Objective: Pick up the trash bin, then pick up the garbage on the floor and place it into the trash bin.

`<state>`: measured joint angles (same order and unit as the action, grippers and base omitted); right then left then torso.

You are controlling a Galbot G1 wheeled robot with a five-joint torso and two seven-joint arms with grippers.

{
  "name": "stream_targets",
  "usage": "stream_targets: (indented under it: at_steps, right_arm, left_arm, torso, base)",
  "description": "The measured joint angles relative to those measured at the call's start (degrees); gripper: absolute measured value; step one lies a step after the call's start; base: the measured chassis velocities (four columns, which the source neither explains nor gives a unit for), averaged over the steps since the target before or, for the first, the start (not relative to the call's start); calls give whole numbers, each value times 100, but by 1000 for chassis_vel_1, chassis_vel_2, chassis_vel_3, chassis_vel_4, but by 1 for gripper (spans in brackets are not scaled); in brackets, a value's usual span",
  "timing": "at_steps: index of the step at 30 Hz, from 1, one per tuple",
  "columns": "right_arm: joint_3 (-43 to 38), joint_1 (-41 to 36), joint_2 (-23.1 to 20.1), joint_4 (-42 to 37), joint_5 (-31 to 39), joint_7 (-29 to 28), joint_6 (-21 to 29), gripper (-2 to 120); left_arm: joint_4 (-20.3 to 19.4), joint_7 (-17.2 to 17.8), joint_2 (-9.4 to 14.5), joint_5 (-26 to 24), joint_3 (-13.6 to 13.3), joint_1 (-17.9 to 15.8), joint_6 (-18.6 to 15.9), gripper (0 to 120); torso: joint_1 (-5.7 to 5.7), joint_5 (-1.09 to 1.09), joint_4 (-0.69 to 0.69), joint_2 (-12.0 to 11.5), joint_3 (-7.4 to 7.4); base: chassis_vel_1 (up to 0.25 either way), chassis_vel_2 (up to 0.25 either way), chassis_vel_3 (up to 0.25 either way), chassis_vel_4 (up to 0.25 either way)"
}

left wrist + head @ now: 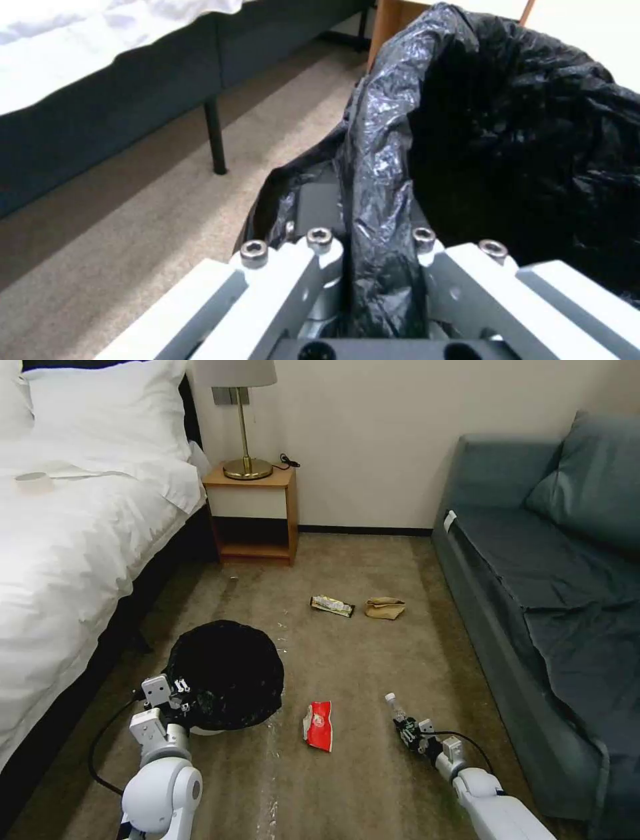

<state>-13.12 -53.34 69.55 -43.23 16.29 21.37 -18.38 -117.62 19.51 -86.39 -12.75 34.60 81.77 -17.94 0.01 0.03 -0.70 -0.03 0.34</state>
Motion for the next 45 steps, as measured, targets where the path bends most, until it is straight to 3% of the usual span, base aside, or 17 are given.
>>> stream_targets:
  at_steps: [10, 14, 19, 25, 36, 45]
  right_arm:
    - [144, -209, -118, -1480, 403, -521, 29, 27]
    - [434, -271, -102, -2318, 423, -952, 29, 27]
    - [1188, -157, 68, -3534, 431, -1898, 108, 27]
    - [1987, 191, 187, -4313, 590, -2598, 366, 27]
    - [3093, 854, 495, -4643, 797, -3115, 574, 27]
    - [3450, 717, 607, -4446, 677, -2811, 402, 27]
  left_arm:
    - [135, 29, -16, 14, -163, -86, -19, 4]
    - [239, 33, -29, 15, -254, -137, -20, 4]
    - [364, 32, -69, 40, -399, -238, -29, 4]
    - [418, 32, -71, 61, -458, -287, -45, 4]
    - [443, 17, -81, 64, -565, -305, -46, 4]
    - [345, -7, -145, -1, -685, -315, -84, 4]
  torso:
    - [0, -4, 1, 0, -1]
    - [0, -5, 1, 0, -1]
    - [0, -6, 3, 0, -2]
    - [0, -5, 2, 0, -2]
    - [0, -5, 2, 0, -2]
    - [0, -4, 1, 0, -2]
  base:
    - [0, 0, 0, 0]
    - [0, 0, 0, 0]
    - [0, 0, 0, 0]
    - [0, 0, 0, 0]
    - [0, 0, 0, 0]
    - [0, 0, 0, 0]
